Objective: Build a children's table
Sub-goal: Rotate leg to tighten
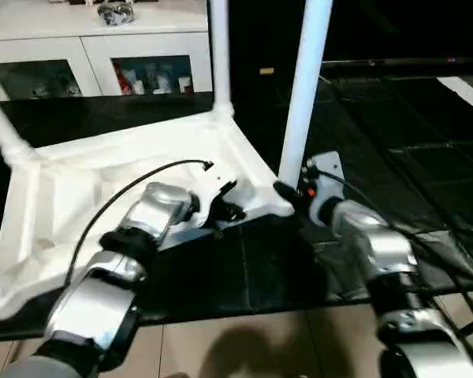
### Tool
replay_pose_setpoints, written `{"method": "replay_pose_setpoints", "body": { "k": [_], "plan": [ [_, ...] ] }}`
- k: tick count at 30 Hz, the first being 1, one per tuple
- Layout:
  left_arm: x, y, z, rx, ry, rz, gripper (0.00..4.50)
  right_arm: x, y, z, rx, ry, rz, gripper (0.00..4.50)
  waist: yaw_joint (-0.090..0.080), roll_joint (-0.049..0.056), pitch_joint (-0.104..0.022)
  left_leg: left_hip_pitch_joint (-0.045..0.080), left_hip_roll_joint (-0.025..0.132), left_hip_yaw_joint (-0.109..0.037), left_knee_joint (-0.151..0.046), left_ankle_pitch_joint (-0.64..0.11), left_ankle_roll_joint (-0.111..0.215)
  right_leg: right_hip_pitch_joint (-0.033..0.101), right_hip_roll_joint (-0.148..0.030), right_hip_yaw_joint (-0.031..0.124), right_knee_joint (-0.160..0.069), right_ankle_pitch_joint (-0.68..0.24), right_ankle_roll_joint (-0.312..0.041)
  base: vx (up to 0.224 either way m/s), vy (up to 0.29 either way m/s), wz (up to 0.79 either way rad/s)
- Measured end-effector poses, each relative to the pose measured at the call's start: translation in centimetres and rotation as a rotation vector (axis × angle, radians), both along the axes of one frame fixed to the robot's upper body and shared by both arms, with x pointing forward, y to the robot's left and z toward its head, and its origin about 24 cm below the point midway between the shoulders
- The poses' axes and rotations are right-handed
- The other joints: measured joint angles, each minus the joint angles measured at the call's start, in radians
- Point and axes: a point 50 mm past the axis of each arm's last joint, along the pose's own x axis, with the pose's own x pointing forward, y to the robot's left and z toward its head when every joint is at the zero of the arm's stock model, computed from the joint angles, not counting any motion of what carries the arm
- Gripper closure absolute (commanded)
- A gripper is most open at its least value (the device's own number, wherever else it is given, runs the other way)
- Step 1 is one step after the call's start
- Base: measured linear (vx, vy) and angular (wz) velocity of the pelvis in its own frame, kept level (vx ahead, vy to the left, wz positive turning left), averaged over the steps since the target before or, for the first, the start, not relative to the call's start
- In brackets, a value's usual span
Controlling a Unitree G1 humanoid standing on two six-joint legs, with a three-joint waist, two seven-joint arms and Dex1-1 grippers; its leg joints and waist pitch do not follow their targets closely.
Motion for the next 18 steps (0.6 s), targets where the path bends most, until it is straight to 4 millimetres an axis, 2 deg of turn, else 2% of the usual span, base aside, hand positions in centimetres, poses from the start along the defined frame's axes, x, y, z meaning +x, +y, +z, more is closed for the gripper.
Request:
{"method": "replay_pose_setpoints", "body": {
  "k": [4, 13, 15, 18],
  "plan": [
    [0.0, -0.1, 0.1, 0.000, -0.015, -0.011, 4.50, -0.2, -0.1, -0.1, 0.014, -0.022, 0.008, 1.49, 0.001, 0.000, 0.000, -0.001, 0.000, 0.000, -0.002, 0.000, 0.000, -0.001, 0.000, 0.000, -0.002, 0.000, 0.000, 0.000, 0.000, 0.00],
    [-0.7, 1.1, 0.1, -0.001, -0.068, -0.154, 4.50, -1.5, -2.4, 0.1, 0.049, -0.042, 0.177, 0.80, 0.007, -0.001, 0.001, -0.004, 0.000, 0.000, -0.002, -0.001, 0.002, -0.002, 0.000, 0.000, -0.003, 0.000, 0.000, 0.000, 0.000, 0.00],
    [-1.2, 1.6, 0.1, -0.006, -0.059, -0.220, 4.50, -2.1, -3.4, 0.4, 0.037, -0.045, 0.266, 0.65, 0.014, -0.001, 0.001, -0.004, 0.000, 0.000, -0.002, -0.001, 0.002, -0.003, 0.000, 0.000, -0.003, 0.000, 0.000, 0.000, 0.000, 0.00],
    [-1.9, 2.5, 0.0, -0.005, -0.041, -0.314, 4.50, -3.3, -4.8, 0.7, 0.020, -0.036, 0.416, 0.65, 0.029, -0.001, 0.001, -0.004, 0.000, 0.000, -0.001, -0.001, 0.002, -0.003, 0.000, -0.001, -0.002, 0.000, 0.000, 0.000, 0.000, 0.00]
  ]
}}
